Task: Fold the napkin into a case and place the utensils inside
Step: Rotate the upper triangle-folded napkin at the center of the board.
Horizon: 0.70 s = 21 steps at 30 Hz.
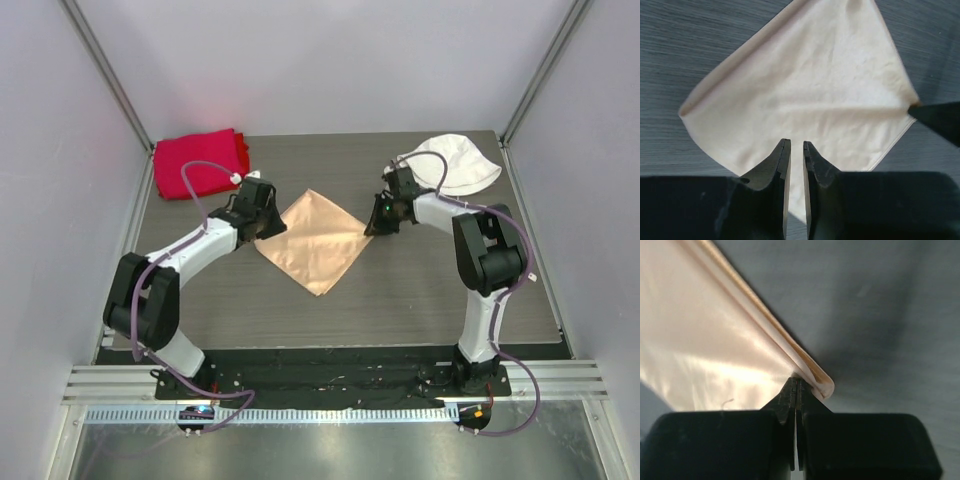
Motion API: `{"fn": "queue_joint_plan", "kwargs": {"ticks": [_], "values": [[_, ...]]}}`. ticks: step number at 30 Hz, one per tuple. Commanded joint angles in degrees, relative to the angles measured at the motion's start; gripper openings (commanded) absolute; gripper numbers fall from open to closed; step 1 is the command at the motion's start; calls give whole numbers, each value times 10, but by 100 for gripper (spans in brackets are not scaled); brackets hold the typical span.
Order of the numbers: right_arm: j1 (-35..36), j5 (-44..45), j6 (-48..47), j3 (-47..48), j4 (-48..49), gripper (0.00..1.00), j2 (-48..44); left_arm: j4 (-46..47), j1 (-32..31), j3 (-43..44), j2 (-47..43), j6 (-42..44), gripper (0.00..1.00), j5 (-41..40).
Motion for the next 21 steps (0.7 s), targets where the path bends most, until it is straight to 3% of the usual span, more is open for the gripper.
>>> {"fn": "queue_joint_plan", "kwargs": {"ticks": [1,5,7,13,18,21], "values": [[-2,155,-59,139,-112,1,33,18,3,5,25,-10,19,-12],[21,149,-70,206,-136,7,-1,38,11,12,49,-10,20,-3],[42,81,-64,208,-132,8,-18,41,14,19,69,-9,19,4],[90,-94,6,90,-7,17,-46,48,20,-6,70,0,22,15],[108,-124,10,26,36,18,-38,42,37,-38,31,34,37,-15],[108,-105,6,10,36,17,-33,40,49,-41,25,52,38,-12]]}}
